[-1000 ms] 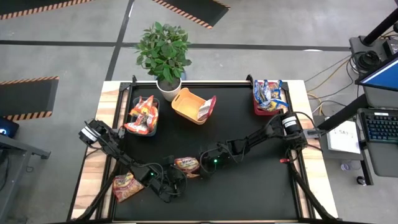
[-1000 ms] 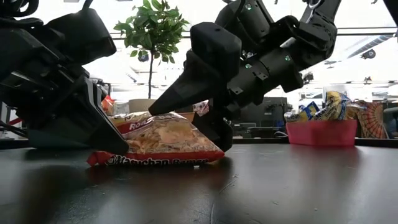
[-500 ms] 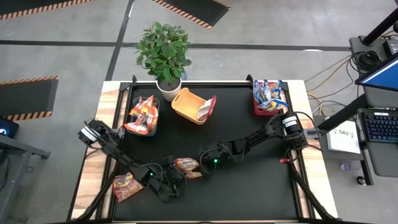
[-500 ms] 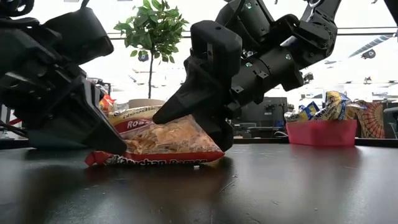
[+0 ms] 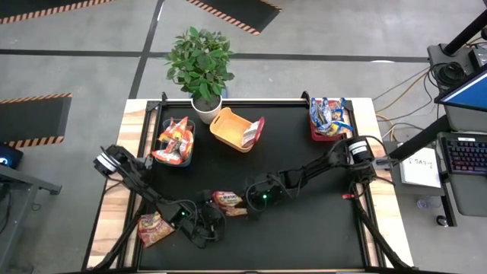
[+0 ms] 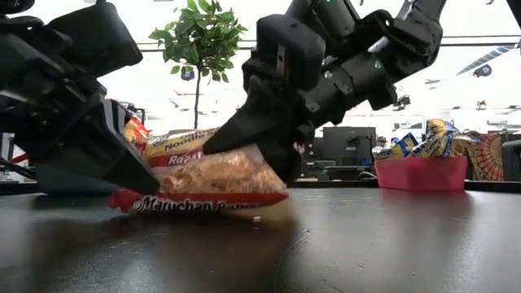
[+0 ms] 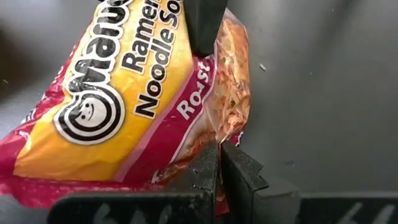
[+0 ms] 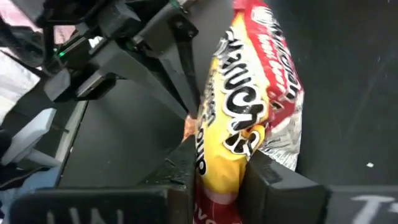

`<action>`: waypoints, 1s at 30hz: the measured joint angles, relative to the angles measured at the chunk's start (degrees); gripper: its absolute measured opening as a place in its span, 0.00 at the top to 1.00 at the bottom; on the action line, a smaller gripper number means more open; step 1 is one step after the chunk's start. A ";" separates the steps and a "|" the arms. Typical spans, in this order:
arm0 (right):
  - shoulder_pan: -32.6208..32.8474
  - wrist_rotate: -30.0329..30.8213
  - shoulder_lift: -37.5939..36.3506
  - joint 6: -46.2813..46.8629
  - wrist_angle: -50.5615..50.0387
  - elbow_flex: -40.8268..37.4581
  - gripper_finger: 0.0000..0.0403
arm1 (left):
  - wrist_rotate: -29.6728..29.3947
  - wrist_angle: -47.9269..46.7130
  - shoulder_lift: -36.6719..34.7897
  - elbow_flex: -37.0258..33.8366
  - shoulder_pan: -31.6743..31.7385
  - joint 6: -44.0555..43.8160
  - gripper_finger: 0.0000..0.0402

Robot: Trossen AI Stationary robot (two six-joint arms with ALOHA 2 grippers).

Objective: Sort Maruchan noodles
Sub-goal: Put the right red noodle pack into the yellow bin

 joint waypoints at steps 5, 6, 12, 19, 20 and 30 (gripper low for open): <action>-0.02 0.20 -3.88 -3.57 -3.12 0.00 0.84 | -1.84 -0.07 -1.98 0.00 0.05 2.87 1.00; -0.08 0.22 -4.89 -4.33 -4.16 0.00 0.84 | -2.45 -0.09 -2.58 0.00 0.02 3.80 1.00; -0.09 5.07 -10.88 -8.59 -10.75 0.02 0.84 | -4.79 0.01 -8.96 0.00 0.04 10.05 0.96; -0.13 9.48 -16.47 -11.95 -16.05 0.01 0.85 | -6.23 0.52 -19.28 0.07 -0.12 23.33 0.76; -0.13 9.50 -17.47 -12.50 -16.77 0.02 0.85 | -6.23 0.49 -21.09 0.07 -0.20 25.98 0.72; -0.16 28.36 -28.94 -33.06 -29.93 2.52 0.85 | -7.81 0.66 -36.66 -0.40 -0.28 47.26 0.54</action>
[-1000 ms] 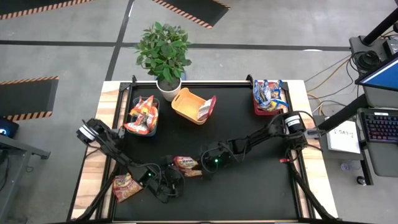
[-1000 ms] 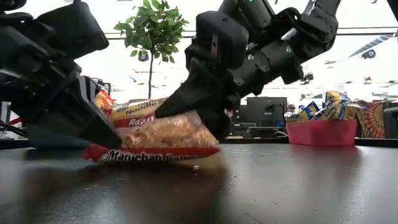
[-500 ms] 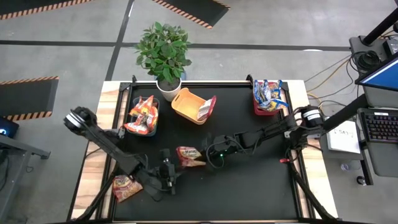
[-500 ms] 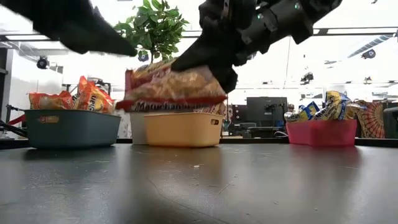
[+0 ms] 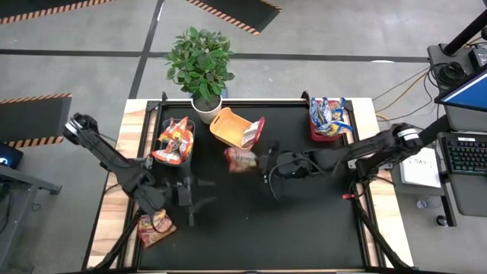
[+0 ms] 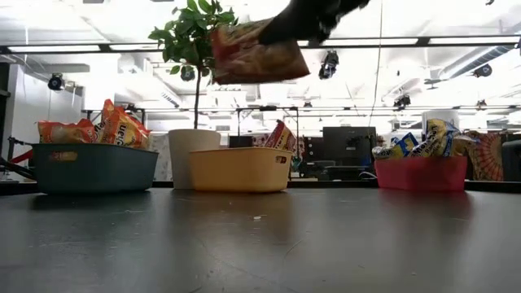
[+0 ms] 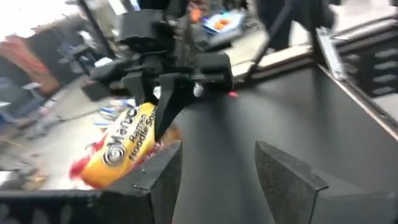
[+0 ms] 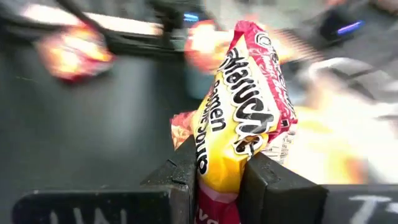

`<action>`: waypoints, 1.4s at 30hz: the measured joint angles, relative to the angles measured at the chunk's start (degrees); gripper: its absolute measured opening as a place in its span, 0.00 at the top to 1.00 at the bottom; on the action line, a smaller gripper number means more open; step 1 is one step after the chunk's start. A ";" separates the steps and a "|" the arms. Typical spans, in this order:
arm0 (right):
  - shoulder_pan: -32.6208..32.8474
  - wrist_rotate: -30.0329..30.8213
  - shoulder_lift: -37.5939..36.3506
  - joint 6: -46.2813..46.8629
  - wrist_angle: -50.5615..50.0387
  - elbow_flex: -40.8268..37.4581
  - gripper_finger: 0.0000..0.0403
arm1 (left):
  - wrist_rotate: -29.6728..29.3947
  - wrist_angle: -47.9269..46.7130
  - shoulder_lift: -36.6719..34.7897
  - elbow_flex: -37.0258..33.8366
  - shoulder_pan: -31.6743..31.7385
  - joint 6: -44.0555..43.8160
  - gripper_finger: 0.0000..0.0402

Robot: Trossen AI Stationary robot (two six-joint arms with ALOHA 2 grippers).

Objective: Sort Maruchan noodles
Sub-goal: Put the right red noodle pack into the yellow bin

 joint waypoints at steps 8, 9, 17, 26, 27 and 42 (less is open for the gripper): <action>-4.98 10.90 3.02 -15.03 -21.61 15.88 0.86 | -17.91 -0.16 -4.19 -0.88 0.07 1.56 0.54; -6.03 10.88 4.12 -16.61 -23.93 17.99 0.86 | -19.60 -0.33 -4.21 -0.99 0.03 1.48 0.54; -14.06 11.07 13.76 -42.20 -31.79 28.55 0.86 | -21.30 -1.88 -3.77 -1.00 -0.07 0.63 0.54; -20.43 12.81 21.24 -74.24 -31.98 30.52 0.86 | -21.33 -2.25 -3.64 -1.00 -0.09 1.70 0.54; -20.86 14.75 21.82 -76.10 -31.94 30.52 0.86 | -21.33 -2.26 -3.64 -1.00 -0.09 2.02 0.54; -22.52 11.28 24.14 -82.06 -32.23 30.52 0.86 | -22.99 -2.16 -3.66 -1.00 -0.07 9.72 0.54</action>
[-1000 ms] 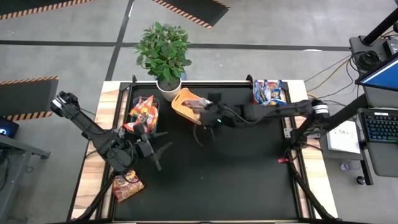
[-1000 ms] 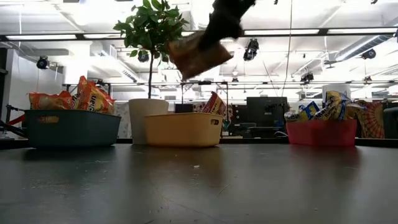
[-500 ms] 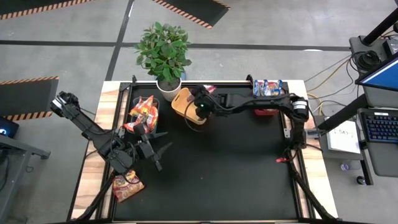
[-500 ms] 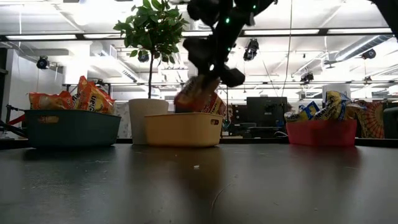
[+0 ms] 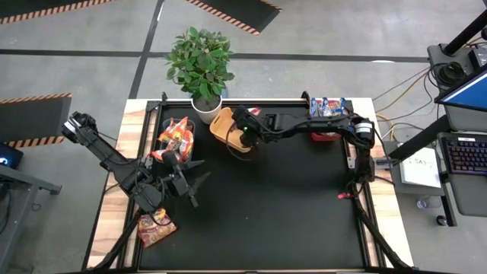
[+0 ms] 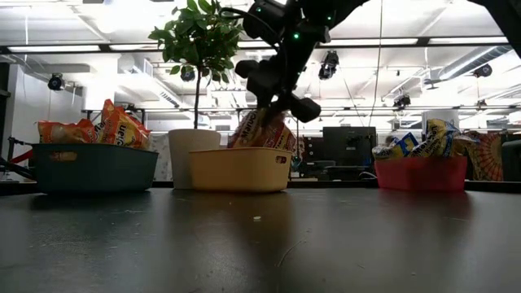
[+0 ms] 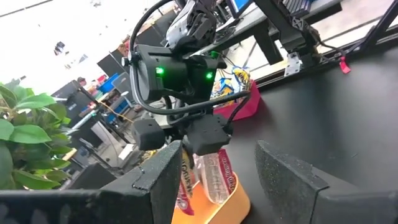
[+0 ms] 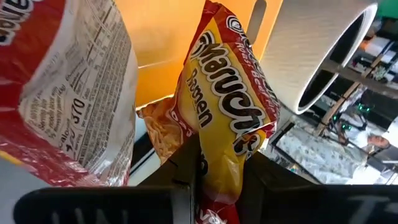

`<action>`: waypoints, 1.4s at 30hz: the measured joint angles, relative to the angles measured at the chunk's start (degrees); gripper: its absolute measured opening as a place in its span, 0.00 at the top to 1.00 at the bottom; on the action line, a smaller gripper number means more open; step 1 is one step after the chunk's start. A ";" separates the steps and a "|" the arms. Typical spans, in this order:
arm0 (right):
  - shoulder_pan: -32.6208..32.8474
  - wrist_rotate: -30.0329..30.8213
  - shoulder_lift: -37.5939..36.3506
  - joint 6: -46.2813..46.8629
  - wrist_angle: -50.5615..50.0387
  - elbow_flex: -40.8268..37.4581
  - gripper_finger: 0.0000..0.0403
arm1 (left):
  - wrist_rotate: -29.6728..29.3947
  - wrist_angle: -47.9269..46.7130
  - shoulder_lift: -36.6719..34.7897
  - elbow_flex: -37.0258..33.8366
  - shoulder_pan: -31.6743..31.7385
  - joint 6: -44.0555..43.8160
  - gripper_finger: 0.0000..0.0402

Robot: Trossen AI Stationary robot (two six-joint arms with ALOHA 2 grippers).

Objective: Sort Maruchan noodles
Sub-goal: Put the right red noodle pack into the yellow bin

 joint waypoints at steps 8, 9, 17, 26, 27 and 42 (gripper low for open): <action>0.29 -0.90 1.59 -2.93 0.44 0.00 0.85 | -0.02 0.02 0.00 0.02 0.00 2.45 0.54; 0.27 -0.88 1.98 -2.90 0.39 -0.02 0.85 | -0.04 0.02 0.00 0.02 0.00 2.45 0.54; 0.77 -0.71 5.00 -3.16 2.15 0.02 0.85 | -0.04 0.07 -0.02 0.04 0.00 2.45 0.54; 0.83 -0.39 6.12 -2.93 3.00 0.09 0.85 | -0.02 0.08 -0.02 0.04 0.00 2.45 0.54; 0.86 -0.39 6.12 -2.96 2.99 0.09 0.84 | -0.02 0.07 -0.02 0.04 0.00 2.45 0.54; 1.12 1.16 5.99 -5.09 4.87 0.24 0.75 | -0.02 0.07 -0.02 0.04 0.00 2.45 0.54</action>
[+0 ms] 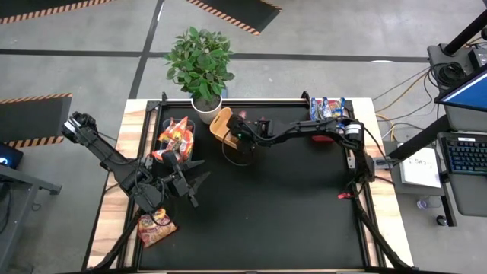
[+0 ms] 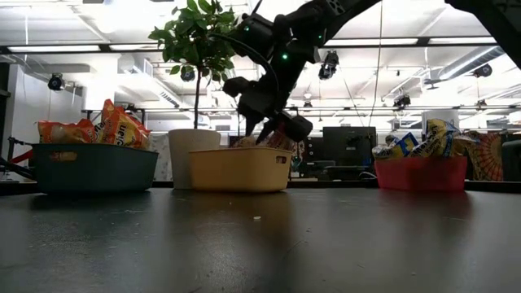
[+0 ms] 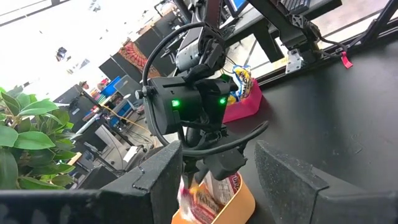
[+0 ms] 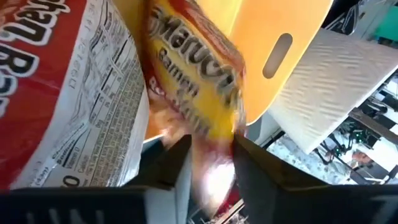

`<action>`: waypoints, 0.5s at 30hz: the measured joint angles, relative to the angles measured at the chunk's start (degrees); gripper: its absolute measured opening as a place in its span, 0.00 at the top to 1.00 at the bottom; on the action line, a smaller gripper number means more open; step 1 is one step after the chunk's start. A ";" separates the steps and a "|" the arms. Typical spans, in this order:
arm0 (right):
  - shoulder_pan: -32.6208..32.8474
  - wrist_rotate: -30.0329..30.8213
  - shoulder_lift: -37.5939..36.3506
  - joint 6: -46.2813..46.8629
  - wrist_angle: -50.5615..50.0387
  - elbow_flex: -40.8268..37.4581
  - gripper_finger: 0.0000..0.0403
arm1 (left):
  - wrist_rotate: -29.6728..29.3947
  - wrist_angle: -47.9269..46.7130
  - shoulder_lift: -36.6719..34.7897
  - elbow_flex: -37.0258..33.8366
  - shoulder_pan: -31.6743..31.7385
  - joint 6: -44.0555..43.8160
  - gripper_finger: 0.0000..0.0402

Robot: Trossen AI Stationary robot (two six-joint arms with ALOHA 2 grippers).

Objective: Sort Maruchan noodles
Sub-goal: Put the right red noodle pack into the yellow bin, then put the red noodle pack into the yellow bin

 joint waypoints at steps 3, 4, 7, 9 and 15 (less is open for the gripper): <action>0.18 0.02 0.00 0.00 -0.03 0.00 0.68 | 0.00 0.00 0.00 0.00 0.00 0.00 0.54; 0.23 0.10 0.00 0.00 -0.07 0.00 0.66 | 0.00 0.00 0.00 0.00 0.00 0.00 0.54; 0.91 2.18 -0.07 -0.34 -0.06 0.00 0.62 | 0.00 0.00 0.00 0.00 0.01 0.00 0.54; 1.90 5.81 -0.34 -1.01 -0.13 0.00 0.61 | 0.00 0.00 0.00 0.00 0.01 0.00 0.54; 5.72 16.40 -1.66 0.46 -0.35 1.29 0.63 | 0.00 0.00 0.00 0.00 0.00 0.00 0.54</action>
